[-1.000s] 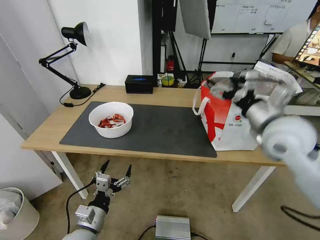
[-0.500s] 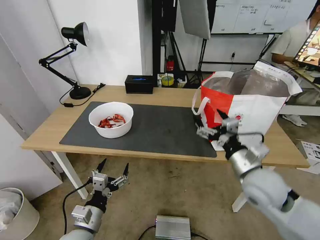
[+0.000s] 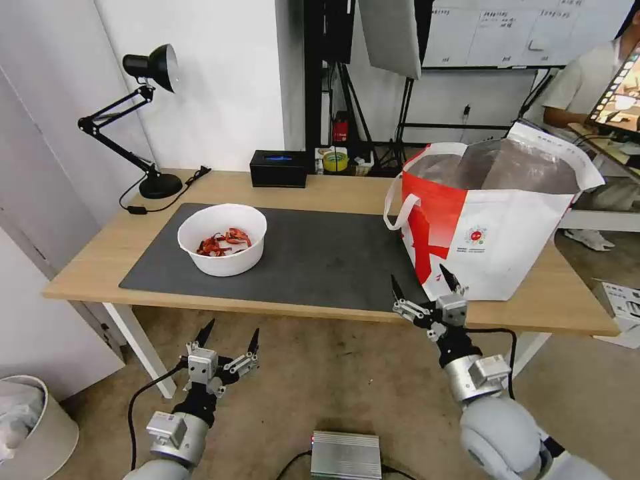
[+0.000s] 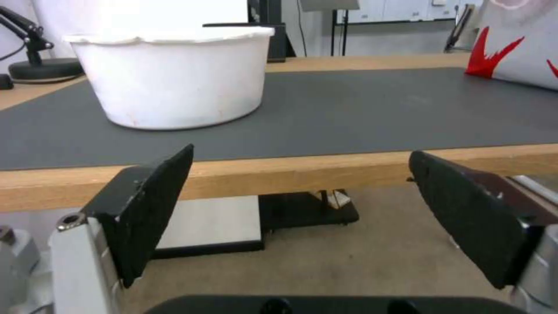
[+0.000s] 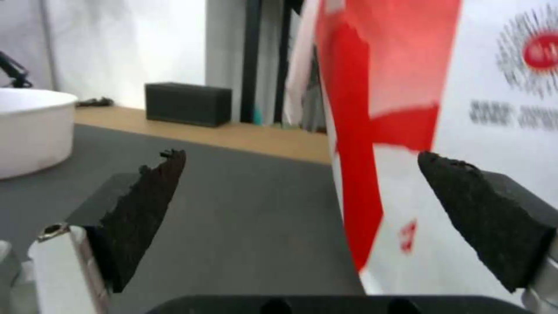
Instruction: Pick up the trash from the table and place it into the takeout bag.
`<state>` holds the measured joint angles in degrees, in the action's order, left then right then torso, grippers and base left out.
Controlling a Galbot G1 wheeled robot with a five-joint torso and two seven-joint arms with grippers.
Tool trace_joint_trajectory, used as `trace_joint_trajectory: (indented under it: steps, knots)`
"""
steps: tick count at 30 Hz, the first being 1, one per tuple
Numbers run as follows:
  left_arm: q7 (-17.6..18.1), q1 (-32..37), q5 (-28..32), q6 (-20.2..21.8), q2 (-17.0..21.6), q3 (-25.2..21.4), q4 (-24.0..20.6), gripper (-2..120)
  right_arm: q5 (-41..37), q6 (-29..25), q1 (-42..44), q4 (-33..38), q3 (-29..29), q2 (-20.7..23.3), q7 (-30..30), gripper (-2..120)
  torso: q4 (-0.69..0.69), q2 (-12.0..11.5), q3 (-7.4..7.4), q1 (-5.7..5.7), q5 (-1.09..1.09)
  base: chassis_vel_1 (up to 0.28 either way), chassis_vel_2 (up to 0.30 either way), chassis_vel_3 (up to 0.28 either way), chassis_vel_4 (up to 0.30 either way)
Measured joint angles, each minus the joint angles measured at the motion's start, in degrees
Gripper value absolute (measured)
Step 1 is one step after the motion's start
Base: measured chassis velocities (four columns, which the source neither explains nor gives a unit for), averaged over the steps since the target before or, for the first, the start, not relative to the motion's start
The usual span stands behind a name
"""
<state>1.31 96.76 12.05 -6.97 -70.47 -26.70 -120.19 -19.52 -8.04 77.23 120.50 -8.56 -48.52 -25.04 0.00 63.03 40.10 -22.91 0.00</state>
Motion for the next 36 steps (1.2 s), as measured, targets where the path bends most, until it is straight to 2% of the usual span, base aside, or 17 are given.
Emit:
trace_joint_trajectory:
  steps: [13,29,33,34,35,36]
  knots:
    - [0.0,0.0,0.0,-0.1,0.1,0.0,0.3,100,-2.0,1.7,3.0,0.1,0.2,-1.8,-3.9,100,0.0,0.0,0.0,0.0,-0.01,0.0,0.0,0.0,0.0]
    - [0.1,-0.3,0.1,-0.3,-0.1,-0.5,1.1,100,-0.9,1.6,4.6,-2.2,2.3,-4.2,-4.6,100,0.0,0.0,0.0,-0.01,0.0,0.0,0.0,0.0,0.0]
    - [0.6,-1.4,2.3,0.2,1.2,-2.0,0.4,100,-0.9,1.6,4.5,-2.2,2.3,-4.2,-4.6,100,0.0,0.0,0.01,-0.01,0.0,0.0,0.0,0.0,0.0]
    - [2.1,-3.3,5.7,1.8,3.7,-3.4,-0.6,100,-0.9,1.6,4.5,-2.2,2.3,-4.2,-4.6,100,0.01,0.0,0.0,-0.01,-0.02,0.0,0.0,0.0,0.0]
    - [4.2,-5.7,10.9,3.9,7.7,-4.7,-1.6,100,-0.9,1.6,4.5,-2.2,2.3,-4.2,-4.6,100,0.01,0.0,0.0,-0.01,-0.01,0.0,0.0,0.0,0.0]
    - [4.2,-5.7,10.9,3.9,7.7,-4.7,-1.6,100,-0.9,1.6,4.5,-2.2,2.3,-4.2,-4.6,100,0.01,0.0,0.0,-0.01,-0.01,0.0,0.0,0.0,0.0]
